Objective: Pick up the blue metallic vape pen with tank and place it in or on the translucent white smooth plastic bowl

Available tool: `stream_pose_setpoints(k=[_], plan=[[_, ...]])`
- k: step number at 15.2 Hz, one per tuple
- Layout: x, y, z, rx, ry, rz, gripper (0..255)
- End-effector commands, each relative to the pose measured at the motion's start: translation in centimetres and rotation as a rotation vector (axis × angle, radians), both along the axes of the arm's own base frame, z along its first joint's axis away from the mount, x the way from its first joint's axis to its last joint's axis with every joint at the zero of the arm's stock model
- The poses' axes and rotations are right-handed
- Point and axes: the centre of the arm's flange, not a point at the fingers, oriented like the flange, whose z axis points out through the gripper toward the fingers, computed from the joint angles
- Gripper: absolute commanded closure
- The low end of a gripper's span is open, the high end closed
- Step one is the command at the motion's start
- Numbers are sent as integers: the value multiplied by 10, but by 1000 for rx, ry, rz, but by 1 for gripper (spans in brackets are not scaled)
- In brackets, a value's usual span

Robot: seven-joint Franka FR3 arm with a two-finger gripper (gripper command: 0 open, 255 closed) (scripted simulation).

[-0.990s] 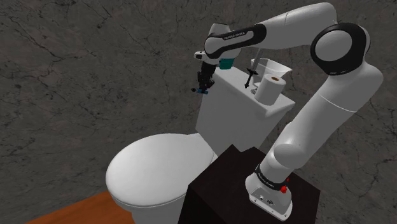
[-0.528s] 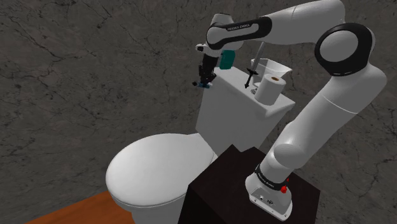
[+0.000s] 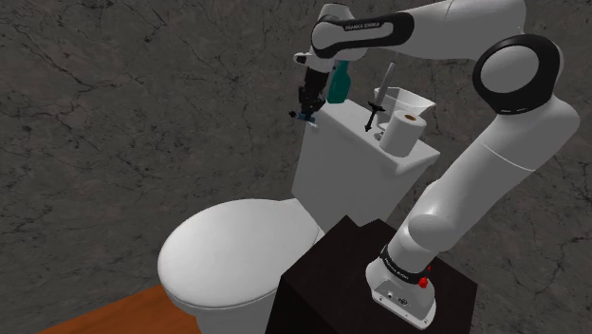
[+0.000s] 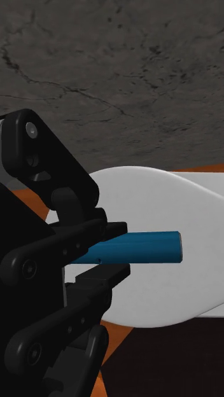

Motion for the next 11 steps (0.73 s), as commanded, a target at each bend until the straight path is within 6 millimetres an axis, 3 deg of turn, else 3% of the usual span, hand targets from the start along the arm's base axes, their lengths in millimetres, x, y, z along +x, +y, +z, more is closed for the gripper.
stream_pose_setpoints(k=[1, 11], plan=[[-1, 0, 11, 0, 0, 0, 255], [-1, 0, 64, 0, 0, 0, 255]])
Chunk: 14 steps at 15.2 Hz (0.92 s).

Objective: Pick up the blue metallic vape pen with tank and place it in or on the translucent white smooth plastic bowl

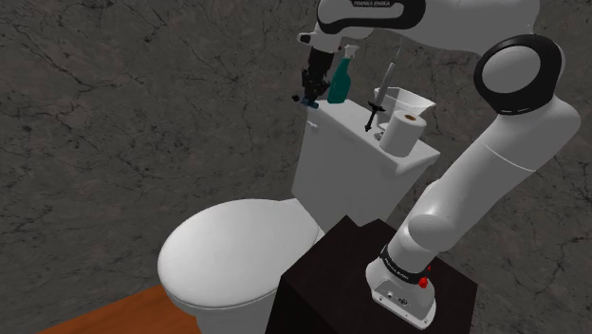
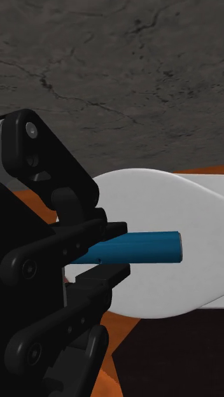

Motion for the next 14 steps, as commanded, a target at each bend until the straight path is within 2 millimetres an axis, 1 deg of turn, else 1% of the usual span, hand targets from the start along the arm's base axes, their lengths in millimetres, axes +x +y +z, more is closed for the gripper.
stream_pose_setpoints(k=[1, 14], plan=[[0, 0, 10, 0, 0, 0, 255], [0, 0, 79, 0, 0, 0, 255]])
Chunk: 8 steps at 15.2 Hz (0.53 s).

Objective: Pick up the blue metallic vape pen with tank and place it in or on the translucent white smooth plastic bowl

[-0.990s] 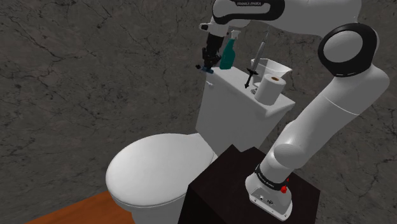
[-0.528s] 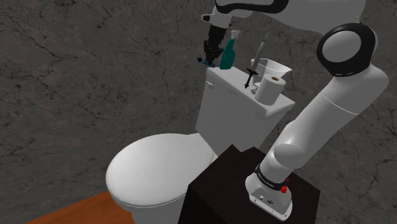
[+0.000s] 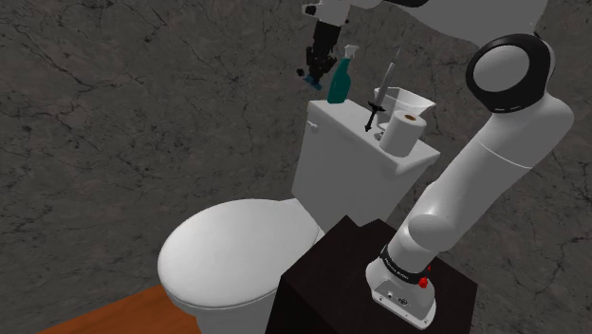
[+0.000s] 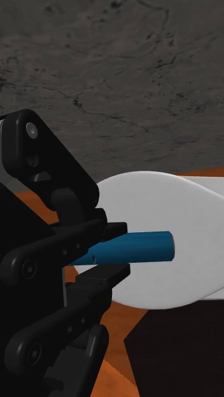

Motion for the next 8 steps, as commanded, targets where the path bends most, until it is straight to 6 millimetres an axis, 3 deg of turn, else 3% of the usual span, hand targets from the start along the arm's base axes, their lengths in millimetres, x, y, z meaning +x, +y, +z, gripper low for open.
stream_pose_setpoints(k=[1, 8], plan=[[0, 0, 11, 0, 0, 0, 255], [0, 0, 48, 0, 0, 0, 255]])
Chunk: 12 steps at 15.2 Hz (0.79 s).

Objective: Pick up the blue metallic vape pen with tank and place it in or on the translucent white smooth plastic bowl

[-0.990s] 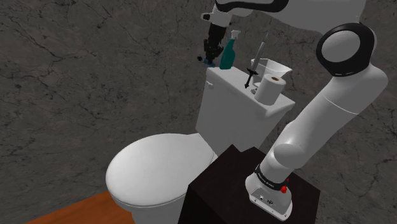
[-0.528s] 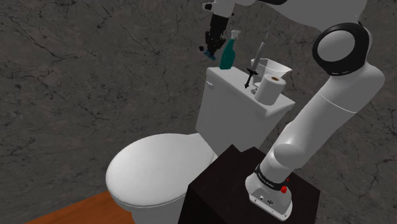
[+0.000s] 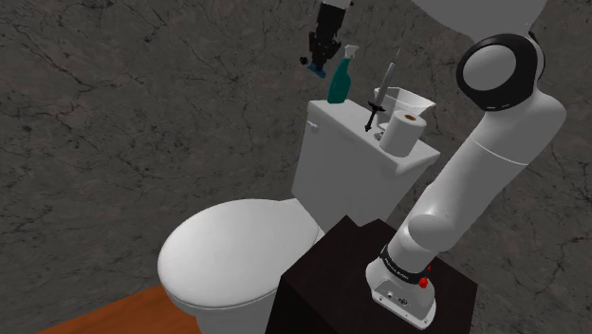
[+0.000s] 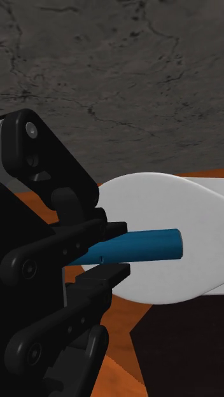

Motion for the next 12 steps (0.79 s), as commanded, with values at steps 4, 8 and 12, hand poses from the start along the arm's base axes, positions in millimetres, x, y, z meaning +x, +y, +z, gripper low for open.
stream_pose_setpoints(k=[4, 8, 12], plan=[[0, 0, 26, 0, 0, 0, 255], [-8, -10, 40, 0, 0, 0, 255], [-43, -50, 41, 0, 0, 0, 255]])
